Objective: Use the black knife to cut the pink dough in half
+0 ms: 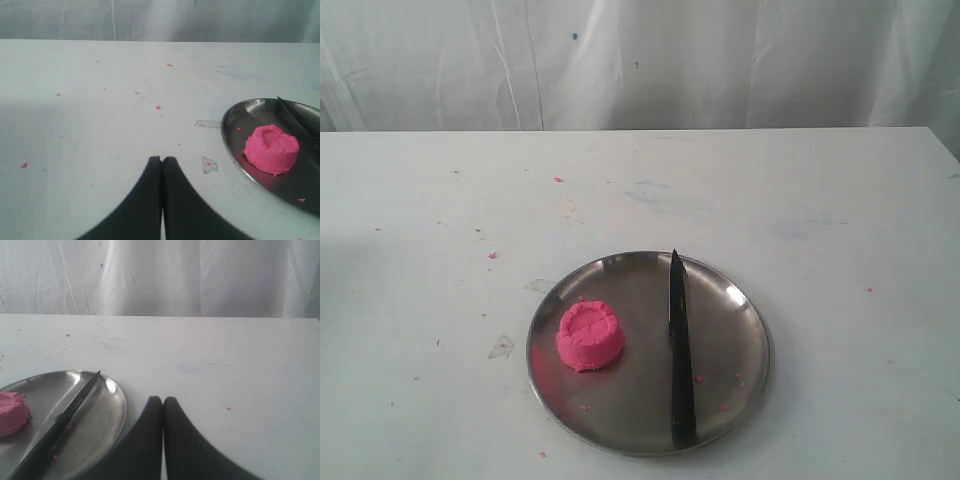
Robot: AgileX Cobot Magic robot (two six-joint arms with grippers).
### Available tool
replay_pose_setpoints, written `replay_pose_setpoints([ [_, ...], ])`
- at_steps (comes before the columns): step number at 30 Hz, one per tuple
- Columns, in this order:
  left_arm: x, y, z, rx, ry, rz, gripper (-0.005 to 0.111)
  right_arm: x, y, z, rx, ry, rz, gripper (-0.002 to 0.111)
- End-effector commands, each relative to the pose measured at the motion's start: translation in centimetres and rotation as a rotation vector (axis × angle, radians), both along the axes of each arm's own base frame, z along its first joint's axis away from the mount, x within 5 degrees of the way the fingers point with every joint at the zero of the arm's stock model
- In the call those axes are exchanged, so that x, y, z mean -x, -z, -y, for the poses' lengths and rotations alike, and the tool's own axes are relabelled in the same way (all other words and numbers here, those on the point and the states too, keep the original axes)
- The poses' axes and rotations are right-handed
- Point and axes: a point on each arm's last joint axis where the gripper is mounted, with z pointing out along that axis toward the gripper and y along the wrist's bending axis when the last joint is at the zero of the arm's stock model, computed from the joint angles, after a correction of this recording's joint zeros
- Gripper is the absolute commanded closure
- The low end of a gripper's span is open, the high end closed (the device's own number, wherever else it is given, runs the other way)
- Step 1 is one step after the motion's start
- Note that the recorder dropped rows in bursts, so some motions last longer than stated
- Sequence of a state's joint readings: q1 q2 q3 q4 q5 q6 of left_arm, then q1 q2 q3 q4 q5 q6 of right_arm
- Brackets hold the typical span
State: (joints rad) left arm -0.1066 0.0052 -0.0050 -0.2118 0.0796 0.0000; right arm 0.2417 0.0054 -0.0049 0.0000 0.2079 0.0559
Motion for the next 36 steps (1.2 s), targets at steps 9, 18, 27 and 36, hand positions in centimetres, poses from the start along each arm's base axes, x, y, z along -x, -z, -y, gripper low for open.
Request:
replay_pose_setpoints([
  [9, 0.0, 0.1, 0.0, 0.004, 0.005, -0.001, 0.107, 0.0, -1.1, -0.1, -0.321, 0.009, 0.057, 0.108],
  [18, 0.0, 0.1, 0.0, 0.004, 0.005, -0.001, 0.107, 0.1, -3.3, 0.6, -0.832, 0.006, 0.197, 0.108],
  [27, 0.0, 0.1, 0.0, 0.004, 0.005, -0.001, 0.107, 1.2, -5.9, -0.3, -0.692, -0.075, 0.014, 0.108],
  [36, 0.0, 0.1, 0.0, 0.004, 0.005, -0.001, 0.107, 1.7, -11.0, -1.4, -0.191, -0.221, -0.171, 0.108],
])
